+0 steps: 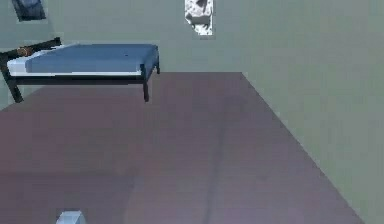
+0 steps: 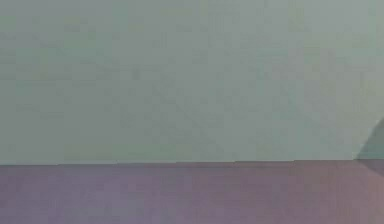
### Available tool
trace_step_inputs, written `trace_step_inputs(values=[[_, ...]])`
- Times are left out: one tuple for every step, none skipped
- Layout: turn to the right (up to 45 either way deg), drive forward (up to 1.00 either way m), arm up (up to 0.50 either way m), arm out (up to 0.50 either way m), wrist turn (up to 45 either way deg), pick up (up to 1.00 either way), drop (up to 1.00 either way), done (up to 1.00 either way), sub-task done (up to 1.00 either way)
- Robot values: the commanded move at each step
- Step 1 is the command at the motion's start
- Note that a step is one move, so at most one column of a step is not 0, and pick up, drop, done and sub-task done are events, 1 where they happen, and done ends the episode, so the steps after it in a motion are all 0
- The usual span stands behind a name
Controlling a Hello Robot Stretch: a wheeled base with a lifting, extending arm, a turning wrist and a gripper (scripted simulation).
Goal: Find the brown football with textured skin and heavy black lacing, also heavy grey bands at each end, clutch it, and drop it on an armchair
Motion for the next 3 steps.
trace_step_inputs(values=[[-3.0,0.0,0.0,0.0,0.0,0.0,0.0,0.0,0.0],[0.0,1.0,0.0,0.0,0.0,0.0,0.0,0.0,0.0],[-42.0,0.0,0.0,0.0,0.0,0.0,0.0,0.0,0.0]])
